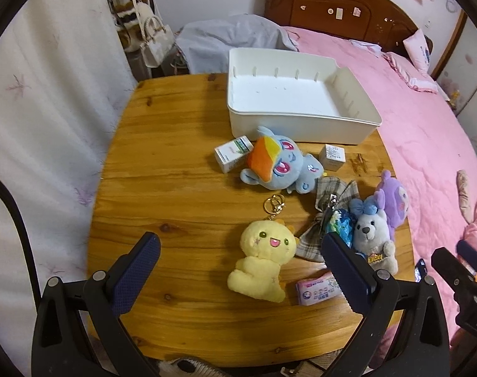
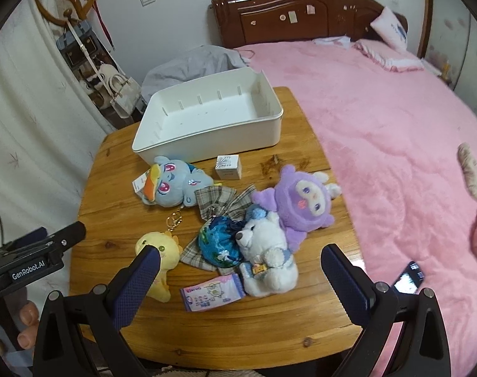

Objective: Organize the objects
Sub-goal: 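Grasp the yellow chick with the left tool while the right tool grasps the white bear, then carry the chick and bear into the white tray and open both tools, then withdraw both tools from the tray and move toward the remaining items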

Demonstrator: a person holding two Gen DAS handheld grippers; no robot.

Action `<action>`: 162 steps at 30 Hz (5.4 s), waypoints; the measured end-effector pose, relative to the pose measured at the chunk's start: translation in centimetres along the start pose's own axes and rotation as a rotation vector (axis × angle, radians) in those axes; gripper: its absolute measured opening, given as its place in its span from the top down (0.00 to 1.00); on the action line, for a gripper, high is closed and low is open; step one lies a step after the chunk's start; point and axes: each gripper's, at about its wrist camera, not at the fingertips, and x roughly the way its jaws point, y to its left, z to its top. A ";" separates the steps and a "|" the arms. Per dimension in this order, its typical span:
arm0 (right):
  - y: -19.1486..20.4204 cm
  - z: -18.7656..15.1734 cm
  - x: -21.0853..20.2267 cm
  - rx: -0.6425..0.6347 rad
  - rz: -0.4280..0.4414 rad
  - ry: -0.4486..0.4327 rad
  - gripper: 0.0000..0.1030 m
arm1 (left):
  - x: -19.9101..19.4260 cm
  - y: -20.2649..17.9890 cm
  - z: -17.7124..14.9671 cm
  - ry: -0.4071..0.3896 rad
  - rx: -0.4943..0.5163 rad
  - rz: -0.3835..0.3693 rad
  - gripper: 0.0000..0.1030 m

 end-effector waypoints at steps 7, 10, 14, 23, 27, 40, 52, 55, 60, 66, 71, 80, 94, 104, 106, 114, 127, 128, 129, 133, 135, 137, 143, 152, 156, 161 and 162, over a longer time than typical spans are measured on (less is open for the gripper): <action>-2.0 -1.0 2.0 0.031 -0.023 -0.039 0.01 | 2.7 0.2 -0.4 0.006 0.037 0.024 0.01; -2.7 -1.6 2.9 0.017 -0.011 -0.077 0.01 | 4.5 -0.3 -1.0 0.027 0.088 0.035 0.01; -3.3 -2.2 6.2 -0.032 -0.047 0.029 0.01 | 7.4 -0.4 -1.9 0.080 0.114 0.024 0.01; -5.0 -3.6 12.0 -0.021 -0.055 0.131 0.28 | 13.2 -0.5 -3.3 0.196 0.145 -0.001 0.01; -5.2 -4.1 13.8 -0.024 -0.013 0.186 0.35 | 14.2 -0.4 -3.8 0.234 0.125 -0.099 0.01; -5.1 -4.1 15.1 -0.058 0.014 0.215 0.41 | 16.0 -0.8 -4.8 0.281 0.177 -0.030 0.34; -5.7 -4.2 12.4 0.007 0.125 0.200 0.50 | 11.0 0.1 -3.9 0.172 0.155 0.009 0.43; -5.2 -3.7 10.3 -0.009 0.161 0.152 0.50 | 8.4 -0.1 -3.1 0.134 0.155 -0.010 0.43; -2.8 -1.4 5.5 -0.062 0.208 0.037 0.50 | 4.5 -1.1 -1.3 0.063 0.165 -0.072 0.43; -0.3 3.0 0.7 -0.160 0.207 -0.110 0.50 | -0.7 -2.2 2.7 -0.053 0.197 -0.096 0.43; 1.5 9.2 -1.1 -0.200 0.161 -0.215 0.50 | -2.9 -1.7 8.7 -0.128 0.171 -0.095 0.43; 1.5 20.4 -1.8 -0.140 0.068 -0.335 0.49 | -3.7 -1.0 20.2 -0.239 0.062 -0.084 0.43; 0.2 26.6 12.6 -0.035 -0.022 -0.095 0.49 | 11.7 -3.6 25.1 -0.094 0.055 -0.067 0.43; -0.4 23.5 20.8 0.000 -0.034 0.105 0.43 | 20.1 -4.2 23.0 0.169 0.026 -0.012 0.41; -0.5 22.9 21.3 0.008 -0.021 0.117 0.37 | 21.0 -4.2 22.4 0.194 0.029 0.032 0.41; -0.3 22.1 19.9 0.018 0.049 0.066 0.21 | 19.8 -4.1 21.3 0.160 0.017 0.019 0.12; -0.1 20.3 13.7 0.078 0.113 0.002 0.21 | 12.0 -4.8 20.2 0.010 0.051 -0.061 0.06; 0.0 20.1 13.2 0.078 0.111 0.002 0.21 | 11.5 -4.7 19.9 0.006 0.049 -0.072 0.06; -0.1 19.8 12.5 0.078 0.109 -0.004 0.21 | 11.0 -4.5 19.6 0.003 0.046 -0.085 0.06; -0.2 18.7 9.8 0.078 0.119 -0.069 0.21 | 8.8 -3.6 18.4 -0.002 0.011 -0.160 0.06; -0.5 18.1 8.3 0.087 0.131 -0.111 0.21 | 7.7 -2.8 17.8 -0.012 -0.019 -0.208 0.06; -0.9 17.5 7.0 0.103 0.142 -0.144 0.21 | 6.9 -2.4 17.3 -0.025 -0.037 -0.231 0.06; -2.1 15.7 3.4 0.151 0.195 -0.246 0.21 | 3.3 -1.7 15.6 -0.088 -0.017 -0.246 0.06; -1.9 12.0 -0.4 0.063 0.177 -0.310 0.21 | -0.4 -3.0 10.7 -0.100 0.099 -0.246 0.06; -1.0 9.8 -1.7 -0.044 0.119 -0.323 0.21 | -1.5 -3.5 8.6 -0.114 0.120 -0.257 0.06; -0.8 7.3 -3.1 -0.096 0.106 -0.342 0.21 | -2.2 -3.5 6.4 -0.141 0.098 -0.274 0.06; -0.9 6.9 -3.3 -0.105 0.093 -0.352 0.21 | -2.2 -3.5 6.0 -0.140 0.096 -0.276 0.06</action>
